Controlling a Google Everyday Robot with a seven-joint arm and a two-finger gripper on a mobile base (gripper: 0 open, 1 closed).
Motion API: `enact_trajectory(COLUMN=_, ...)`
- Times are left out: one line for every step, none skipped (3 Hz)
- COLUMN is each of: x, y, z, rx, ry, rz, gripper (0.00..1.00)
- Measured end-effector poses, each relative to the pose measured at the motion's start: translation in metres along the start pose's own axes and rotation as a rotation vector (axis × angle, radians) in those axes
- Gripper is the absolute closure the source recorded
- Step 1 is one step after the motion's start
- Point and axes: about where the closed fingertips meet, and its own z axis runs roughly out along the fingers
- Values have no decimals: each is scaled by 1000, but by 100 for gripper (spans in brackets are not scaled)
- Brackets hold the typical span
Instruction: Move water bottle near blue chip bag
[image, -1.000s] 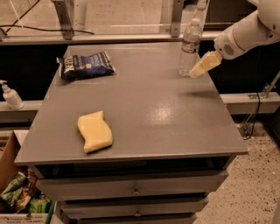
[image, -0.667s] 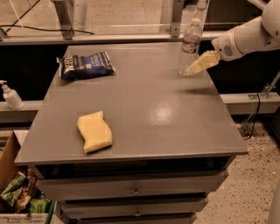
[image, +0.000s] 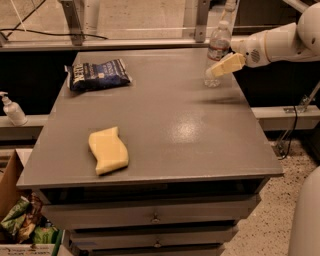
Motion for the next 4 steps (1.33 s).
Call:
enact_trajectory(x=-10, y=6, z=12, rx=-50, ry=-47, rz=-7, gripper=16)
enact_trajectory(x=-14, y=11, z=17, rx=-82, ry=-66, rz=-11, gripper=39)
enact_trajectory(x=-31, y=25, z=20, rx=-125, ry=-91, rz=-42, gripper=63)
enact_trajectory(x=-61, y=56, z=34, rx=-200, ry=-124, rz=-92, gripper=86)
